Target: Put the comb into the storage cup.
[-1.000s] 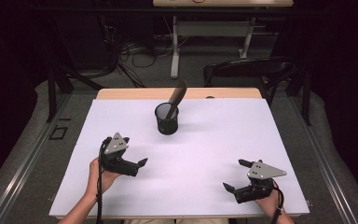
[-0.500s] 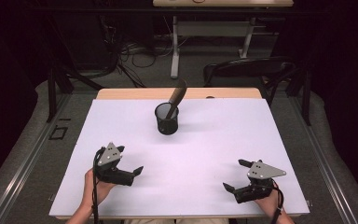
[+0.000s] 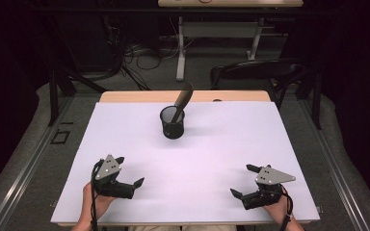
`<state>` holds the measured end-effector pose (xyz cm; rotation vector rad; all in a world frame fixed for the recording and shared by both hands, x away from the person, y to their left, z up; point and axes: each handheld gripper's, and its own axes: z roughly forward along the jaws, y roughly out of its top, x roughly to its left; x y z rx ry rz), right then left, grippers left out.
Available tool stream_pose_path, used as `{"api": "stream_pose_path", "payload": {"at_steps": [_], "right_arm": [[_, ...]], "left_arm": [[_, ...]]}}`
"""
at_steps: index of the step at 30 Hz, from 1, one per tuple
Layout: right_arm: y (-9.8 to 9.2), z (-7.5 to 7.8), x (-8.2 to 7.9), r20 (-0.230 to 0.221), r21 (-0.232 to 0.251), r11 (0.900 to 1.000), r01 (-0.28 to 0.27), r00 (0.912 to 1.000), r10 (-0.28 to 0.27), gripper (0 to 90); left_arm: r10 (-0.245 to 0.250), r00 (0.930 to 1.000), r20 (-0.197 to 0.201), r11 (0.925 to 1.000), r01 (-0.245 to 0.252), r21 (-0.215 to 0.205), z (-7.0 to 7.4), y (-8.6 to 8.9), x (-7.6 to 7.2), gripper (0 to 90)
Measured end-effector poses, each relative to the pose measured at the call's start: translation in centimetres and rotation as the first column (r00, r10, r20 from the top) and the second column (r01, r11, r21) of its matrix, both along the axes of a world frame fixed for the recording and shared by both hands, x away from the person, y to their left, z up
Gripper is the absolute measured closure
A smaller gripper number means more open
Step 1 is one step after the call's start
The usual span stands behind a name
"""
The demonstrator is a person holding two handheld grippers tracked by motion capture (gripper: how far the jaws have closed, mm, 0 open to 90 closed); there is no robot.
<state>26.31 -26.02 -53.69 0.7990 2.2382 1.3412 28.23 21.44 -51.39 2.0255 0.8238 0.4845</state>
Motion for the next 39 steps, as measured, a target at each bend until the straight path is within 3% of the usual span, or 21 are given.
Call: {"api": "stream_pose_path", "payload": {"at_steps": [28, 39], "right_arm": [[0.0, 0.0, 0.0, -0.01, 0.003, 1.0, -0.001, 1.0, 0.001, 0.1], [0.0, 0.1, -0.1, 0.004, 0.001, 1.0, -0.003, 1.0, 0.003, 0.0]], "left_arm": [[0.052, 0.9981, 0.033, 0.9985, -0.052, -0.019, -1.5, 1.5, -2.8, 0.0], [0.034, 0.9992, 0.022, 0.9988, -0.033, -0.036, -1.9, 1.2, -3.2, 0.0]]}}
